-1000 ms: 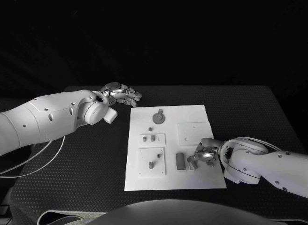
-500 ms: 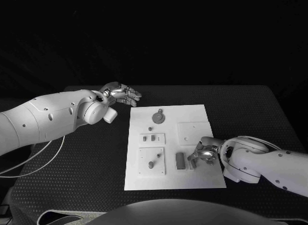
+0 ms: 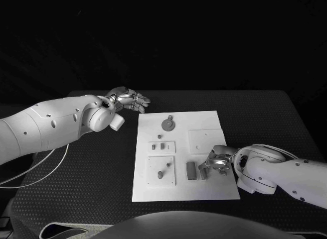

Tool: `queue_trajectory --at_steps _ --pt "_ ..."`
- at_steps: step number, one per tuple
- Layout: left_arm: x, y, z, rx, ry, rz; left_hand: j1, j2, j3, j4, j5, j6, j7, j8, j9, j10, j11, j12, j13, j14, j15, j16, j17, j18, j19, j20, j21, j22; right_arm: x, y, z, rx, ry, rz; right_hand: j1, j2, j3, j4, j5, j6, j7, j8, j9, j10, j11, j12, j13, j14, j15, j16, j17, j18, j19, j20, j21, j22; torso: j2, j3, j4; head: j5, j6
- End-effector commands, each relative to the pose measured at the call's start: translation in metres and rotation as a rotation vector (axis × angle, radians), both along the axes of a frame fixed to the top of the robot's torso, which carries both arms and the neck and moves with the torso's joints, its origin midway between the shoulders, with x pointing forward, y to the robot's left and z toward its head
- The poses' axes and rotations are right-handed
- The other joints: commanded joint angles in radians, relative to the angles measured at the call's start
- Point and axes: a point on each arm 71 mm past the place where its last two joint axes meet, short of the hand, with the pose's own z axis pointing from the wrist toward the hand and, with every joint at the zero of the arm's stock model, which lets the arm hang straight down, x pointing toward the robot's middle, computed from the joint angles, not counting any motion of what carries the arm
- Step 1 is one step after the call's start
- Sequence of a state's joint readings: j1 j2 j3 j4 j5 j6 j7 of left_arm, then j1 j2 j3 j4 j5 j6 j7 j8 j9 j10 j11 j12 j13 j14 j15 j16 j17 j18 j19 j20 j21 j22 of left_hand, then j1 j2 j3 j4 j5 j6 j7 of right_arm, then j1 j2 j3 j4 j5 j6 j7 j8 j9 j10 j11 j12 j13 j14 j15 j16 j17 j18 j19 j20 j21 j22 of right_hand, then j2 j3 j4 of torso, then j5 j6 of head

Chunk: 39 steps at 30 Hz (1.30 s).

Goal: Assemble the parts on the task board

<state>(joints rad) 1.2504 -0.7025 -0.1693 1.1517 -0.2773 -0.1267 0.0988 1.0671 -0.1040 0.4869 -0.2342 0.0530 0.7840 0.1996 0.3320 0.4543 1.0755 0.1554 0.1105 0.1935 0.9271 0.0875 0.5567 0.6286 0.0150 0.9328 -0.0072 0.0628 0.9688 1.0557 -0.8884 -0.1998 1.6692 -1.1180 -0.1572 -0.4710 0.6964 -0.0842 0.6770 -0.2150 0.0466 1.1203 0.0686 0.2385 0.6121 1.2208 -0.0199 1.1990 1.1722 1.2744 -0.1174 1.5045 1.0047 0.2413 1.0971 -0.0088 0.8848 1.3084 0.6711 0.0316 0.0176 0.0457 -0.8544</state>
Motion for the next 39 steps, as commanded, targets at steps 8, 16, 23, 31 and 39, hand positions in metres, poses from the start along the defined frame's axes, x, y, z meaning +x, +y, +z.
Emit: queue_trajectory --at_steps 8,16,23,31,39 --pt "-0.0003 -0.0023 0.001 -0.005 -0.003 -0.017 -0.009 0.0 0.001 0.006 -0.001 -0.009 0.005 0.004 -0.001 -0.008 -0.001 0.004 0.002 0.0 0.006 -0.004 0.002 0.003 -0.008 0.001 0.007 -0.001 -0.0038 0.007 -0.0011 0.028 0.022 0.041 -0.012 -0.115 0.05 0.107 0.004 0.001 0.004 0.004 -0.012 0.016 -0.016 -0.007 -0.001 0.003 -0.007 -0.001 -0.003 0.02 0.012 -0.008 -0.004 0.014 0.0 0.0007 -0.0008 0.001 -0.002" --pt "-0.0003 -0.0027 0.001 -0.004 -0.003 -0.018 -0.009 0.0 0.001 0.006 -0.001 -0.009 0.005 0.004 -0.001 -0.009 -0.001 0.004 0.002 0.0 0.006 -0.004 0.002 0.003 -0.008 0.001 0.007 -0.001 -0.0035 0.0048 -0.0014 0.031 0.024 0.048 -0.001 -0.118 0.053 0.111 0.004 -0.001 0.004 0.005 -0.012 0.014 -0.016 -0.008 -0.002 0.0 -0.008 -0.001 -0.007 0.02 0.012 -0.008 -0.004 0.015 0.0 0.0013 -0.0009 0.001 -0.001" --pt "-0.0003 -0.0022 0.001 -0.004 -0.003 -0.017 -0.008 0.0 0.001 0.006 -0.001 -0.009 0.005 0.004 -0.002 -0.009 -0.001 0.004 0.002 0.0 0.006 -0.004 0.002 0.003 -0.008 0.001 0.007 -0.001 -0.0069 -0.0001 -0.0009 0.048 0.04 0.096 0.096 -0.141 0.055 0.042 0.004 -0.012 0.007 0.008 -0.013 0.003 -0.013 -0.017 -0.009 -0.009 -0.008 -0.004 -0.018 0.02 0.009 -0.01 -0.002 0.017 0.0 0.0012 -0.0004 -0.002 0.002" --pt "-0.0003 -0.0028 0.0009 -0.004 -0.003 -0.018 -0.008 0.0 0.001 0.006 -0.001 -0.009 0.005 0.005 -0.002 -0.009 -0.001 0.004 0.002 0.0 0.006 -0.004 0.002 0.003 -0.008 0.001 0.007 -0.001 -0.0101 -0.0009 -0.0021 0.04 0.074 0.131 0.198 -0.153 0.051 0.001 0.004 -0.016 0.009 0.014 -0.012 0.002 -0.01 -0.018 -0.009 -0.015 -0.005 -0.006 -0.027 0.02 0.007 -0.004 -0.003 0.015 0.0 0.0011 -0.001 -0.004 0.004" --pt "-0.0004 -0.0029 0.0009 -0.004 -0.002 -0.018 -0.008 0.0 0.001 0.006 -0.001 -0.009 0.005 0.005 -0.002 -0.009 -0.001 0.005 0.002 0.0 0.006 -0.004 0.002 0.003 -0.008 0.001 0.007 -0.001 -0.0088 -0.0021 -0.0031 0.03 0.074 0.126 0.229 -0.127 0.045 -0.003 0.004 -0.016 0.009 0.017 -0.013 0.003 -0.01 -0.017 -0.008 -0.014 -0.003 -0.005 -0.024 0.02 0.006 -0.001 -0.004 0.015 0.0 0.0004 -0.0001 -0.005 0.003"
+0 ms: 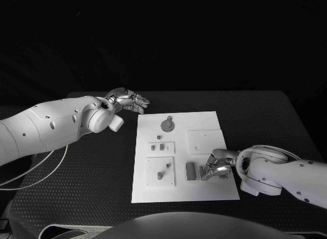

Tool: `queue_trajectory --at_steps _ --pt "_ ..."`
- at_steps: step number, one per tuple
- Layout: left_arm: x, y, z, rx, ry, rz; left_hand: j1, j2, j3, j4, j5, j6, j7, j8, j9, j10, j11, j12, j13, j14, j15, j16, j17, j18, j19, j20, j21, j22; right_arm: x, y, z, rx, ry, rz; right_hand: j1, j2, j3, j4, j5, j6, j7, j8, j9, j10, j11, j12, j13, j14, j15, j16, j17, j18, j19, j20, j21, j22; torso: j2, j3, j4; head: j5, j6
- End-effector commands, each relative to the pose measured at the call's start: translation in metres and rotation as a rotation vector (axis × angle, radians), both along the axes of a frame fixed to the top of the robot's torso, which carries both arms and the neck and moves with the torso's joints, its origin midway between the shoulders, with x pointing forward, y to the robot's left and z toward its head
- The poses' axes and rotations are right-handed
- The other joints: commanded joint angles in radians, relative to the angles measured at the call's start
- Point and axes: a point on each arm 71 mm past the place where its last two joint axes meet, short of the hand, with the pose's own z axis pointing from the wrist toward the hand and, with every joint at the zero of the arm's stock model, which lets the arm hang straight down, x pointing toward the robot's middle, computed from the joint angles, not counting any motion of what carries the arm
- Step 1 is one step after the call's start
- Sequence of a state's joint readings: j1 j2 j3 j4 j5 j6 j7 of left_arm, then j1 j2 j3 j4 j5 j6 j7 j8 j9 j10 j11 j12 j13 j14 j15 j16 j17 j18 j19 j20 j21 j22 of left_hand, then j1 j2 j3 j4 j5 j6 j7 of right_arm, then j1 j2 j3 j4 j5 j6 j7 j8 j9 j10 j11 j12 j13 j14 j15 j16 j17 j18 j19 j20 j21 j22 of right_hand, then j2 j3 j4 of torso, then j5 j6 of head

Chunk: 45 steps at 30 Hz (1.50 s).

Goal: Assemble the parts on the task board

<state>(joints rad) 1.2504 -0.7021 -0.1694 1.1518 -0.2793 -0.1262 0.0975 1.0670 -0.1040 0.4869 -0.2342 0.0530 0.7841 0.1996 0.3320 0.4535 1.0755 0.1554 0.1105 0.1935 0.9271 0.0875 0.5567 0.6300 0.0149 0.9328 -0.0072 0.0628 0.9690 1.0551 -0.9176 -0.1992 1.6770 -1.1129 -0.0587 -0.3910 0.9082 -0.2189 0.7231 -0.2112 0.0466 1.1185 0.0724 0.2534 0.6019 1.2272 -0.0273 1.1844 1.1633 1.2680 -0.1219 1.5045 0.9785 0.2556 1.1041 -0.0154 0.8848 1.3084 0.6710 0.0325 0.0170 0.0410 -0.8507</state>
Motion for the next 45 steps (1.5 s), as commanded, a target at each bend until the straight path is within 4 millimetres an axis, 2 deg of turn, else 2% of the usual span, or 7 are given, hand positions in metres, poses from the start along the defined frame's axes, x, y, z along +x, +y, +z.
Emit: queue_trajectory --at_steps 1,12,20,29,34,39,45 --pt "0.0 -0.003 0.001 -0.005 -0.003 -0.016 -0.008 0.0 0.001 0.006 -0.001 -0.009 0.005 0.005 -0.001 -0.009 -0.001 0.005 0.002 0.0 0.006 -0.004 0.001 0.003 -0.008 0.001 0.007 -0.001 -0.002 0.003 -0.002 0.001 0.021 0.034 0.02 0.013 -0.004 -0.007 0.004 -0.014 0.006 0.003 -0.003 -0.003 -0.003 -0.003 0.001 -0.008 0.002 -0.005 0.002 0.006 -0.001 0.006 -0.004 0.015 0.0 -0.0004 0.0006 0.0 0.0" --pt "0.0 -0.002 0.001 -0.005 -0.002 -0.016 -0.009 0.0 0.001 0.006 -0.001 -0.009 0.005 0.005 -0.001 -0.009 -0.001 0.005 0.002 0.0 0.006 -0.005 0.001 0.003 -0.008 0.001 0.007 -0.001 0.003 0.001 -0.004 -0.022 -0.002 0.023 0.049 0.169 -0.037 -0.065 0.004 -0.009 0.001 0.012 -0.007 0.014 -0.007 0.013 0.016 0.002 0.007 0.001 0.019 0.006 -0.006 0.011 -0.003 0.017 0.0 -0.0006 0.0009 0.0 -0.001" --pt "-0.001 -0.002 0.001 -0.005 0.0 -0.018 -0.009 0.0 0.0 0.007 -0.001 -0.009 0.005 0.005 -0.001 -0.009 -0.001 0.005 0.002 0.0 0.006 -0.005 0.002 0.003 -0.008 0.001 0.007 -0.002 0.001 0.002 -0.008 -0.057 0.018 0.039 0.05 0.186 -0.041 -0.077 0.004 -0.006 0.0 0.016 -0.007 0.022 -0.008 0.02 0.023 0.005 0.008 0.002 0.022 0.006 -0.006 0.012 -0.003 0.017 0.0 -0.0004 0.0001 0.002 -0.003" --pt "0.0 -0.003 0.001 -0.005 -0.001 -0.019 -0.009 0.0 0.0 0.007 -0.001 -0.009 0.005 0.006 -0.001 -0.009 -0.001 0.005 0.002 0.0 0.006 -0.005 0.002 0.003 -0.008 0.001 0.007 -0.002 0.003 -0.001 -0.008 -0.052 0.0 0.023 0.044 0.156 -0.052 -0.075 0.004 -0.005 -0.002 0.018 -0.009 0.022 -0.01 0.019 0.023 0.007 0.01 0.002 0.024 0.006 -0.006 0.012 -0.002 0.017 0.0 0.0 -0.0001 0.0 -0.001" --pt "0.0 -0.002 0.001 -0.004 -0.005 -0.014 -0.009 0.0 0.0 0.007 -0.001 -0.009 0.005 0.006 -0.001 -0.009 -0.001 0.005 0.002 0.0 0.006 -0.005 0.002 0.003 -0.008 0.001 0.007 -0.002 0.003 -0.003 -0.006 0.043 0.019 -0.013 0.008 0.104 -0.061 -0.054 0.004 -0.014 0.003 0.013 -0.016 0.003 -0.005 -0.003 0.003 0.0 0.009 -0.003 0.009 0.006 -0.003 0.014 -0.005 0.014 -0.001 0.0001 -0.0002 -0.003 0.011" --pt "0.001 -0.004 0.002 -0.007 -0.018 -0.007 -0.009 0.0 0.0 0.007 -0.001 -0.009 0.004 0.006 -0.002 -0.009 -0.001 0.006 0.002 0.0 0.006 -0.005 0.002 0.003 -0.008 0.001 0.007 -0.001 0.018 -0.007 0.008 0.133 0.0 -0.041 -0.012 -0.009 -0.024 0.039 0.004 -0.086 0.029 -0.019 -0.029 -0.022 0.019 -0.012 -0.003 -0.011 0.011 -0.007 -0.002 0.006 0.003 0.012 -0.012 0.011 -0.002 -0.0003 0.0 -0.021 0.045" --pt "0.003 -0.004 0.004 -0.033 -0.04 0.017 -0.008 0.002 0.001 0.008 -0.001 -0.003 0.002 0.01 -0.001 -0.003 -0.004 0.01 0.004 0.001 0.005 -0.005 0.003 0.004 -0.007 0.001 0.007 -0.001 0.051 -0.021 0.03 0.233 -0.077 -0.091 -0.041 -0.032 -0.073 0.058 0.004 -0.13 0.046 -0.031 -0.027 -0.059 0.034 -0.019 -0.007 -0.034 0.026 -0.007 -0.015 0.006 -0.013 0.016 -0.013 0.017 -0.003 -0.0017 -0.0012 -0.037 0.099"
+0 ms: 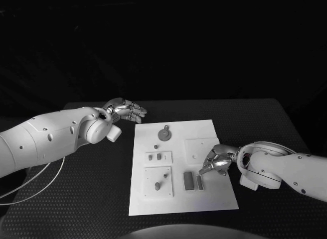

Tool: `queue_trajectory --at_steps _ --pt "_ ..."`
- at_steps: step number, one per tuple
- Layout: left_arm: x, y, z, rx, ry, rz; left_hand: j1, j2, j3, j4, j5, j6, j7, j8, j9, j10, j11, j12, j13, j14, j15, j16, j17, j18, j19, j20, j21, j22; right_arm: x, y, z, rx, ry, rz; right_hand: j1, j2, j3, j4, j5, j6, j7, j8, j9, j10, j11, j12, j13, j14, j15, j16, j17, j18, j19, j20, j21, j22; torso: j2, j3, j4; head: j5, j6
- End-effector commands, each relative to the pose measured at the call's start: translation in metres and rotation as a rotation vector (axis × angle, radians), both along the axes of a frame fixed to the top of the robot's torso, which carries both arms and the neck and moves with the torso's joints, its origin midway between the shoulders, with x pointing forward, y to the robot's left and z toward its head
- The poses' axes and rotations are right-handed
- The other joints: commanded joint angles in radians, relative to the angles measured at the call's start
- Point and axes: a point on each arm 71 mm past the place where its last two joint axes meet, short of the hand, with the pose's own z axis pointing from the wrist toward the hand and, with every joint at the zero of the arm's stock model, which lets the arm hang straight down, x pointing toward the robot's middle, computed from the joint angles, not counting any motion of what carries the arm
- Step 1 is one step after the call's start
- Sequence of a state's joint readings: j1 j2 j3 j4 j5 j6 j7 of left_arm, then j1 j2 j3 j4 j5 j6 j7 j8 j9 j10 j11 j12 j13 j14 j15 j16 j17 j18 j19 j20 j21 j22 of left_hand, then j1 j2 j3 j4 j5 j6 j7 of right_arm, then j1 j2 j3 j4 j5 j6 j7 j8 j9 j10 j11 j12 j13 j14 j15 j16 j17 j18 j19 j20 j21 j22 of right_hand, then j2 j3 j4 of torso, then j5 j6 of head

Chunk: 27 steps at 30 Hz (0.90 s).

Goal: Assemble the parts on the task board

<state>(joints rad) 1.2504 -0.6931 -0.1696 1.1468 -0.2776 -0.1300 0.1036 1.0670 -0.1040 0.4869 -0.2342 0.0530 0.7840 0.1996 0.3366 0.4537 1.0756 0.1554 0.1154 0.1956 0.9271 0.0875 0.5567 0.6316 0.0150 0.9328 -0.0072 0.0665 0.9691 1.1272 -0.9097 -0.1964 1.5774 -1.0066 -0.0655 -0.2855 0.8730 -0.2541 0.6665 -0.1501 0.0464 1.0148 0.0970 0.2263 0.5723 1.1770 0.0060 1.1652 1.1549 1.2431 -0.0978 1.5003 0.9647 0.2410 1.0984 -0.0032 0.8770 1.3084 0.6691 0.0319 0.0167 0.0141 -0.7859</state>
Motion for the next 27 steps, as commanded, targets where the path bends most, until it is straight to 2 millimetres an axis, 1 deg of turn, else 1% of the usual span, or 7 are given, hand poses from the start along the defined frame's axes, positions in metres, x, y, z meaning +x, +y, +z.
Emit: queue_trajectory --at_steps 1,10,18,20,23,25,27 --pt "0.003 -0.001 0.004 -0.035 -0.037 0.024 -0.007 0.003 0.001 0.008 -0.001 -0.001 0.001 0.007 -0.001 0.0 -0.005 0.007 0.003 0.002 0.005 -0.005 0.002 0.004 -0.007 0.0 0.004 -0.001 0.016 -0.004 0.012 0.17 -0.039 -0.031 -0.005 0.004 -0.02 -0.004 0.004 -0.029 0.022 -0.004 0.003 -0.01 0.001 0.002 0.002 -0.01 0.002 -0.003 0.0 0.021 -0.008 0.003 -0.005 0.017 -0.002 -0.0013 -0.0013 -0.011 0.046" --pt "0.01 0.006 0.003 -0.094 -0.058 0.085 0.002 0.02 0.006 0.004 -0.001 0.038 -0.016 0.029 0.003 0.038 -0.023 0.03 0.012 0.004 0.003 -0.012 0.002 0.003 -0.007 0.0 0.003 -0.002 0.084 -0.029 0.045 0.373 -0.24 -0.141 0.023 0.069 -0.061 -0.059 0.004 -0.039 0.024 0.007 0.017 -0.052 0.003 -0.016 -0.011 -0.072 0.005 -0.03 -0.058 0.019 -0.048 0.015 -0.021 0.015 -0.023 -0.0063 -0.0085 -0.023 0.123" --pt "0.017 0.013 -0.001 -0.136 -0.068 0.101 0.003 0.037 0.007 -0.006 -0.001 0.058 -0.03 0.035 -0.002 0.055 -0.031 0.034 0.013 -0.016 0.009 -0.067 -0.018 0.001 -0.014 0.003 0.003 -0.001 0.134 -0.039 0.048 0.472 -0.323 -0.259 0.048 0.154 -0.051 -0.136 0.005 -0.089 0.046 -0.002 0.021 -0.19 0.03 -0.265 -0.204 -0.259 0.037 -0.299 -0.189 -0.02 -0.259 0.09 -0.199 -0.053 -0.057 -0.0162 -0.0198 -0.015 0.189" --pt "0.02 0.015 -0.002 -0.142 -0.077 0.103 0.001 0.039 0.005 -0.008 -0.001 0.056 -0.033 0.033 -0.004 0.05 -0.031 0.029 0.01 -0.027 0.011 -0.084 -0.023 0.001 -0.016 0.005 0.003 0.0 0.141 -0.041 0.05 0.505 -0.336 -0.282 0.052 0.165 -0.033 -0.131 0.008 -0.108 0.062 -0.005 0.022 -0.231 0.047 -0.389 -0.306 -0.327 0.077 -0.446 -0.264 -0.04 -0.345 0.114 -0.278 -0.09 -0.062 -0.0156 -0.0211 -0.013 0.207" --pt "0.022 0.02 -0.006 -0.158 -0.079 0.122 -0.008 0.041 0.0 -0.011 -0.002 0.04 -0.039 0.023 -0.011 0.024 -0.032 0.008 -0.001 -0.065 0.018 -0.124 -0.037 0.001 -0.03 0.011 -0.001 -0.003 0.148 -0.04 0.044 0.573 -0.328 -0.334 0.073 0.174 -0.008 -0.126 0.002 -0.162 0.073 -0.021 0.017 -0.333 0.129 -0.657 -0.526 -0.489 0.22 -0.754 -0.417 -0.101 -0.557 0.166 -0.442 -0.163 -0.069 -0.013 -0.0221 -0.015 0.23" --pt "0.025 0.024 -0.009 -0.141 -0.081 0.154 -0.015 0.043 -0.004 -0.018 -0.002 0.019 -0.042 0.011 -0.018 -0.009 -0.03 -0.016 -0.014 -0.108 0.029 -0.163 -0.052 -0.012 -0.088 0.025 -0.007 -0.018 0.149 -0.04 0.036 0.604 -0.307 -0.352 0.078 0.187 -0.016 -0.133 0.003 -0.194 0.069 -0.03 0.011 -0.354 0.137 -0.764 -0.63 -0.548 0.254 -0.868 -0.475 -0.127 -0.637 0.188 -0.511 -0.196 -0.078 -0.0129 -0.0257 -0.012 0.239" --pt "0.027 0.025 -0.012 -0.147 -0.075 0.172 -0.02 0.045 -0.002 -0.021 -0.001 0.002 -0.037 0.0 -0.024 -0.039 -0.025 -0.038 -0.029 -0.145 0.04 -0.196 -0.066 -0.015 -0.115 0.033 -0.005 -0.035 0.149 -0.041 0.031 0.615 -0.305 -0.36 0.085 0.196 -0.031 -0.136 0.004 -0.207 0.068 -0.028 0.008 -0.329 0.141 -0.826 -0.71 -0.543 0.255 -0.93 -0.512 -0.131 -0.651 0.195 -0.542 -0.213 -0.085 -0.0135 -0.0266 -0.009 0.242"
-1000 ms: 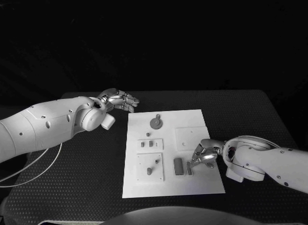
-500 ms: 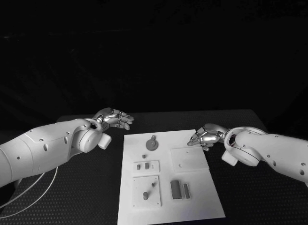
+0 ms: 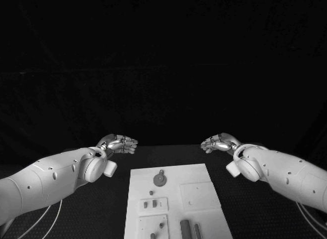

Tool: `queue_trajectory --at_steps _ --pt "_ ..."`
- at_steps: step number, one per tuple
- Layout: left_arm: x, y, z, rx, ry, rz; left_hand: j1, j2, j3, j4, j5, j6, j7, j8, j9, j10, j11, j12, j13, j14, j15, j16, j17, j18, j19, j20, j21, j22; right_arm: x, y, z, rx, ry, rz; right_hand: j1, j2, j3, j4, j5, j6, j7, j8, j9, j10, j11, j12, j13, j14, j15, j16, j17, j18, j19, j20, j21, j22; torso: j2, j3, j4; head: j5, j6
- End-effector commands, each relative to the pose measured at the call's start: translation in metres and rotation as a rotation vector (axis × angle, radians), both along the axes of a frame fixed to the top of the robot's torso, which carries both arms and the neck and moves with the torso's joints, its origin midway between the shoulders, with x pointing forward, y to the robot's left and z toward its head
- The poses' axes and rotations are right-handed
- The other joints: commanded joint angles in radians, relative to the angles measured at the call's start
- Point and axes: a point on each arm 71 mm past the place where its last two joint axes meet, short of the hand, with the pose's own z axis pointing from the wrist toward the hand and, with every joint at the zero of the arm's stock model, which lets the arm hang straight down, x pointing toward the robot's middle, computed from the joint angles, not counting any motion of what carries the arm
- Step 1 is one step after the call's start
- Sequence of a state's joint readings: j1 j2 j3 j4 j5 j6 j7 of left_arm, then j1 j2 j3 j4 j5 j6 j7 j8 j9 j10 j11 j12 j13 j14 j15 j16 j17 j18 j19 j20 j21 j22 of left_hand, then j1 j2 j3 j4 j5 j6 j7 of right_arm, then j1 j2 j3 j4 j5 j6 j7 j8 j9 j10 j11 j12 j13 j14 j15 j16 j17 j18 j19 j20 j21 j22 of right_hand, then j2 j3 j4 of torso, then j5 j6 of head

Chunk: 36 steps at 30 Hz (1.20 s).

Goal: Assemble the parts on the task board

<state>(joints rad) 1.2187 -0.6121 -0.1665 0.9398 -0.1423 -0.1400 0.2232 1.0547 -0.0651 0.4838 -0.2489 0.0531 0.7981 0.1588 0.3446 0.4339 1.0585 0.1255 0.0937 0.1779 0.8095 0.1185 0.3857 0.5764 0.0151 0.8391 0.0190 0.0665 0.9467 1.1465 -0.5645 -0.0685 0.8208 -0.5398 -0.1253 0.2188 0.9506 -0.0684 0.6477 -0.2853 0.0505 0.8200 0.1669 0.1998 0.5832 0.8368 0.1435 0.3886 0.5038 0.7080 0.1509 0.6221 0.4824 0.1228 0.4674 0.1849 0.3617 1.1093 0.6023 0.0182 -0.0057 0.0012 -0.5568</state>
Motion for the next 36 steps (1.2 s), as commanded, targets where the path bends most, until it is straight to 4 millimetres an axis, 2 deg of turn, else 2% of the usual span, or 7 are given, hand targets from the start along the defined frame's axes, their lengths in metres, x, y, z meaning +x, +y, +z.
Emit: queue_trajectory --at_steps 1,11,12,13,14,15,36 --pt "0.004 0.001 -0.003 -0.053 -0.018 0.024 -0.013 0.004 0.001 -0.006 0.0 -0.022 0.001 -0.013 -0.007 -0.042 0.008 -0.028 -0.02 -0.046 0.015 -0.041 -0.018 -0.015 -0.037 0.014 -0.006 -0.023 0.0 0.004 -0.005 0.136 -0.01 0.015 0.01 0.018 -0.02 0.0 0.0 -0.017 -0.004 0.001 -0.006 0.027 0.0 -0.079 -0.102 -0.003 0.004 -0.084 -0.049 -0.01 -0.018 0.009 -0.041 -0.023 -0.023 0.0007 -0.0037 0.008 0.02" --pt "0.002 0.003 -0.018 -0.069 0.011 0.018 -0.032 0.007 0.001 -0.012 -0.001 -0.042 -0.009 -0.023 -0.01 -0.082 0.002 -0.025 -0.052 -0.089 0.026 -0.087 -0.044 -0.015 -0.101 0.04 -0.004 -0.086 -0.001 0.008 -0.011 0.178 -0.004 0.012 0.011 0.029 -0.05 0.006 0.0 -0.032 0.004 0.015 -0.027 0.084 0.007 -0.16 -0.244 0.039 0.005 -0.162 -0.103 0.01 0.024 0.019 -0.09 -0.052 -0.04 0.0152 -0.005 0.022 0.019" --pt "0.003 0.009 -0.019 -0.025 0.017 0.05 -0.334 0.065 -0.484 0.249 -0.053 -0.798 -0.159 -0.345 -0.434 -1.058 -0.126 -0.094 -0.178 -0.809 -0.118 -0.386 -0.576 -0.015 -0.839 -0.019 -0.067 -0.947 0.0 0.004 -0.011 0.131 0.003 -0.014 -0.951 0.068 -0.648 0.285 -0.051 -0.82 -0.167 -0.2 -0.583 -0.837 -0.144 -0.389 -0.504 -0.708 -0.151 -0.622 -0.482 -0.123 -0.467 -0.185 -0.362 -0.369 -0.033 0.009 -0.0044 0.018 0.025" --pt "0.002 0.008 -0.019 -0.025 0.016 0.05 -0.342 0.065 -0.484 0.249 -0.053 -0.798 -0.159 -0.345 -0.434 -1.058 -0.126 -0.094 -0.178 -0.809 -0.118 -0.386 -0.576 -0.015 -0.839 -0.019 -0.067 -0.947 0.0 0.004 -0.011 0.132 0.002 -0.015 -0.951 0.068 -0.648 0.285 -0.051 -0.82 -0.167 -0.2 -0.583 -0.837 -0.144 -0.389 -0.504 -0.708 -0.151 -0.622 -0.482 -0.123 -0.467 -0.185 -0.362 -0.378 -0.033 0.0088 -0.0043 0.018 0.025" --pt "0.002 0.008 -0.019 -0.027 0.015 0.051 -1.055 0.065 -0.484 0.249 -0.053 -0.798 -0.159 -0.345 -0.434 -1.058 -0.126 -0.094 -0.178 -0.809 -0.118 -0.386 -0.576 -0.015 -0.839 -0.019 -0.067 -0.947 -0.001 0.004 -0.011 0.134 0.001 -0.015 -0.951 0.068 -0.648 0.285 -0.051 -0.82 -0.167 -0.2 -0.583 -0.837 -0.144 -0.389 -0.504 -0.708 -0.151 -0.622 -0.482 -0.123 -0.467 -0.185 -0.362 -0.399 -0.034 0.0082 -0.0041 0.018 0.023" --pt "0.002 0.007 -0.019 -0.028 0.014 0.052 -1.055 0.065 -0.484 0.249 -0.053 -0.798 -0.159 -0.345 -0.434 -1.058 -0.126 -0.094 -0.178 -0.809 -0.118 -0.386 -0.576 -0.015 -0.839 -0.019 -0.067 -0.947 -0.001 0.005 -0.011 0.137 -0.001 -0.017 -0.951 0.068 -0.648 0.285 -0.051 -0.82 -0.167 -0.2 -0.583 -0.837 -0.144 -0.389 -0.504 -0.708 -0.151 -0.622 -0.482 -0.123 -0.467 -0.185 -0.362 -1.109 -0.035 0.0072 -0.0037 0.017 0.021" --pt "-0.074 -0.059 0.003 -0.181 -0.152 0.2 -1.055 0.065 -0.484 0.249 -0.053 -0.798 -0.159 -0.345 -0.434 -1.058 -0.126 -0.094 -0.178 -0.809 -0.118 -0.386 -0.576 -0.015 -0.839 -0.019 -0.067 -0.947 -0.068 0.062 0.019 0.443 -0.134 -0.205 -0.951 0.068 -0.648 0.285 -0.051 -0.82 -0.167 -0.2 -0.583 -0.837 -0.144 -0.389 -0.504 -0.708 -0.151 -0.622 -0.482 -0.123 -0.467 -0.185 -0.362 -1.109 -0.058 -0.0182 0.0057 -0.001 -0.043"
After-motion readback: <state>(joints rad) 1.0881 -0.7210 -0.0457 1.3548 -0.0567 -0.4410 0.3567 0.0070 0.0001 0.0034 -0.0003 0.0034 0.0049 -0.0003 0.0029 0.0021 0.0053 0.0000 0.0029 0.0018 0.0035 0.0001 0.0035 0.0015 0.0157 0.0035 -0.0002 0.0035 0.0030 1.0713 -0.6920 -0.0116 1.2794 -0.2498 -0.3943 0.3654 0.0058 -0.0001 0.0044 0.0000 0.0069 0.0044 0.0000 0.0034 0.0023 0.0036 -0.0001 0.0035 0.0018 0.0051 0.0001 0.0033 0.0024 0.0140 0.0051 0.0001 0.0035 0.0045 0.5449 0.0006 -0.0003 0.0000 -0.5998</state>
